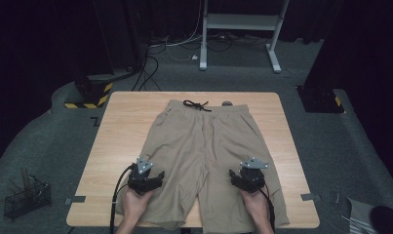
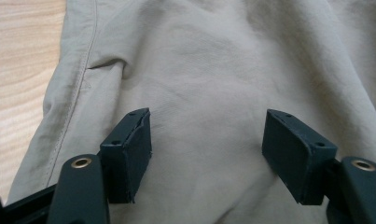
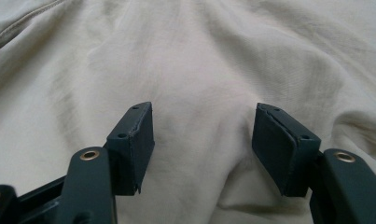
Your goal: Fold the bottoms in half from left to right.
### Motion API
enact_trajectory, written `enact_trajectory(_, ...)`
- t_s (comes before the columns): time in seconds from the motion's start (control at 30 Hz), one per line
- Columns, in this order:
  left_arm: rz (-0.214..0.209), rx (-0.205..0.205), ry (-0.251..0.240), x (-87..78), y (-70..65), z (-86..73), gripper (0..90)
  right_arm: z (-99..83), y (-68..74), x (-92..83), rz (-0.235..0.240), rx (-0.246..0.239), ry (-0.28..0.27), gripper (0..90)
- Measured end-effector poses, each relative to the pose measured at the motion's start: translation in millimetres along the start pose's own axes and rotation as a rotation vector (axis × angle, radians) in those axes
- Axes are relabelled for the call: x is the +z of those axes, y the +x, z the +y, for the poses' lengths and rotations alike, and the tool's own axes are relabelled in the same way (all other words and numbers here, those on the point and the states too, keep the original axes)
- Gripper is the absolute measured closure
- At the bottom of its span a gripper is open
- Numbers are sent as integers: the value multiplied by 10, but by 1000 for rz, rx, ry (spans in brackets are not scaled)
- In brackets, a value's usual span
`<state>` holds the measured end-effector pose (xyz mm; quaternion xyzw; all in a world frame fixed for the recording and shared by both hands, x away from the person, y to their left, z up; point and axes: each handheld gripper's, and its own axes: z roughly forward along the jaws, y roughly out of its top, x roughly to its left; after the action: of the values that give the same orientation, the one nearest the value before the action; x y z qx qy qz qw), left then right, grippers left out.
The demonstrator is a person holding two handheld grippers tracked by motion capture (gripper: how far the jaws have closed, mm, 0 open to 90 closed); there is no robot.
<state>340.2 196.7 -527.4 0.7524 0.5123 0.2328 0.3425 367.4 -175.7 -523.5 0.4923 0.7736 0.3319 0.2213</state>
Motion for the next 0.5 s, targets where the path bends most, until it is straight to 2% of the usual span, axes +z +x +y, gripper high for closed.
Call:
enact_trajectory(0.17,2,5,1,-111,-67,-97,326,-74,53,-81,14,-7,0,377)
enact_trajectory(0.3,-15,0,8,-191,-91,-150,330,-127,102,-143,34,-25,7,344)
enact_trajectory(0.37,-38,-13,28,-184,-65,-96,337,-89,87,-147,56,-14,17,369)
enact_trajectory(0.43,-69,-31,27,-154,-47,-7,339,-30,59,-149,73,10,-15,393)
enact_trajectory(0.5,-82,-34,19,-111,-40,109,341,50,34,-124,63,16,-38,410)
